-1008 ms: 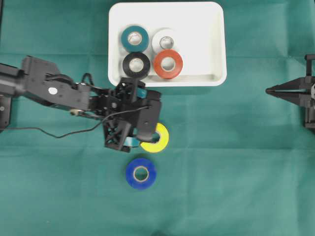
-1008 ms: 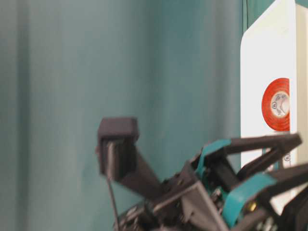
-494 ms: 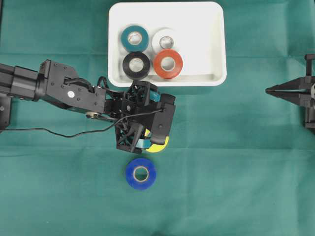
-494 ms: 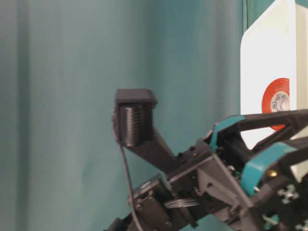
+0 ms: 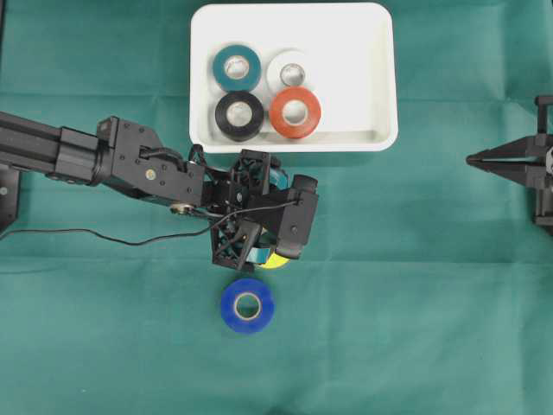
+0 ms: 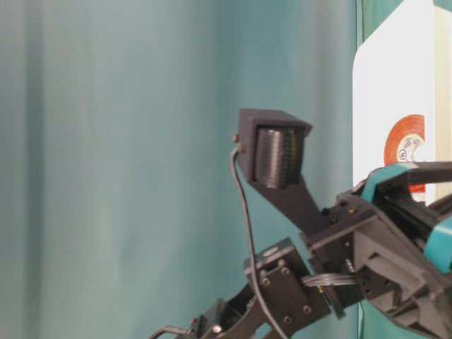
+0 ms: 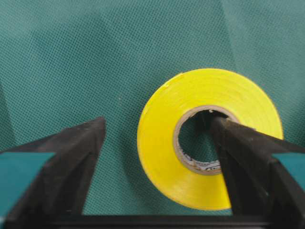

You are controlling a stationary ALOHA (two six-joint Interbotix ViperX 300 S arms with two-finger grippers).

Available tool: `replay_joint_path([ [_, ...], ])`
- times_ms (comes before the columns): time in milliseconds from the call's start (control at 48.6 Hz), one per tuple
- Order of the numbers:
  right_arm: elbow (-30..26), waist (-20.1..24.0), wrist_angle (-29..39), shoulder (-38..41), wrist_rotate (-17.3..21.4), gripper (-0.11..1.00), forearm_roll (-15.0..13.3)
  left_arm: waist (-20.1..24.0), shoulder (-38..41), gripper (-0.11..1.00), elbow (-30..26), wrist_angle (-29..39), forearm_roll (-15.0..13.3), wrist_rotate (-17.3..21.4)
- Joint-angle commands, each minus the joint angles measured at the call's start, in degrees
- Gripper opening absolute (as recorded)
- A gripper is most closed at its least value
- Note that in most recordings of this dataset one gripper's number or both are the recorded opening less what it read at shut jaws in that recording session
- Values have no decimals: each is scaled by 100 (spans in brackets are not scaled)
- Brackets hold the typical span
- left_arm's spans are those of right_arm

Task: Put the tape into the white case with the left arm.
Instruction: 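Move the left gripper to the yellow tape roll and grasp its rim, then lift the yellow tape and place it in the case's right side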

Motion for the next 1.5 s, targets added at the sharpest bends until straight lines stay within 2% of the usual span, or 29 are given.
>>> replay_joint_path([
  [0, -62, -9, -62, 35, 9, -9, -9, 44, -105, 79, -114, -44, 0, 9],
  [165, -53, -9, -62, 35, 9, -9, -9, 53, -105, 32, -88, -44, 9, 9],
  [206, -62, -9, -62, 35, 9, -9, -9, 53, -114, 24, -88, -44, 0, 9],
  [432, -62, -9, -62, 35, 9, -9, -9, 44, -264, 25, -114, 18, 0, -18],
  [741, -53, -9, -62, 35, 9, -9, -9, 44, -1134, 25, -176, 396, 9, -9],
  [905, -53, -9, -62, 35, 9, -9, -9, 141, -1336, 25, -272, 615, 9, 9],
  [1152, -53, -9, -62, 35, 9, -9, -9, 501, -1195, 25, -439, 721, 9, 26],
  [1481, -53, -9, -62, 35, 9, -9, -9, 1406, -677, 25, -949, 686, 9, 18],
])
